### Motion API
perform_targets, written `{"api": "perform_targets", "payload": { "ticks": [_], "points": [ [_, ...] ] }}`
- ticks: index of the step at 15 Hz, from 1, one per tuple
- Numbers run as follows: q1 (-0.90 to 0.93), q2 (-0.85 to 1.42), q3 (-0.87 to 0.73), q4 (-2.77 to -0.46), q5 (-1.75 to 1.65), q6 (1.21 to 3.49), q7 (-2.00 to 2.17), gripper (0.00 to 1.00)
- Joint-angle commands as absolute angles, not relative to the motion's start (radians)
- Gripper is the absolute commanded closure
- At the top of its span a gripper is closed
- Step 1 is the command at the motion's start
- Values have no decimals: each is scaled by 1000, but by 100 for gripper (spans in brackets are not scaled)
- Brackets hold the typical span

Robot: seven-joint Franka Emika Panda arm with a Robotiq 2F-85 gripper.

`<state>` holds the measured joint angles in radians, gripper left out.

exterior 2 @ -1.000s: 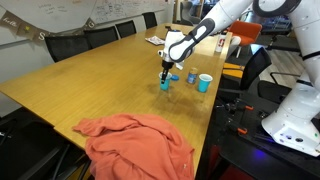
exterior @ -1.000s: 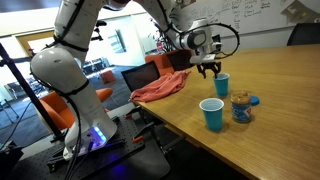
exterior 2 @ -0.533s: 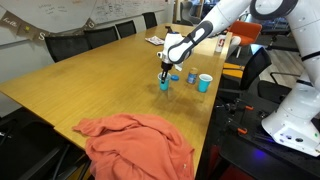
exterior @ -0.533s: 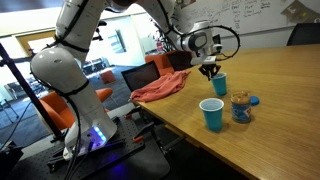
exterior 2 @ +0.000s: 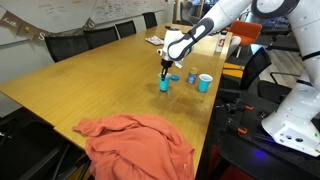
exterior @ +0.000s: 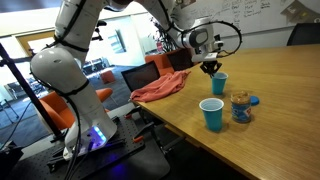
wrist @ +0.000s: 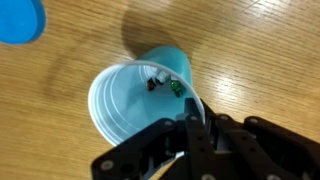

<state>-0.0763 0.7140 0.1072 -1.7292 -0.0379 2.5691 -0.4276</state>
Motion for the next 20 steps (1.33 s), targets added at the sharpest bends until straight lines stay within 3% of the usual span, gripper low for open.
{"api": "perform_targets", "payload": {
  "ticks": [1, 10, 20],
  "points": [
    [-45, 572, 91, -1870, -86, 2503, -394, 99],
    [50, 294, 118, -2217, -210, 2459, -392, 99],
    [74, 245, 207, -2380, -195, 2704, -541, 99]
  ]
}}
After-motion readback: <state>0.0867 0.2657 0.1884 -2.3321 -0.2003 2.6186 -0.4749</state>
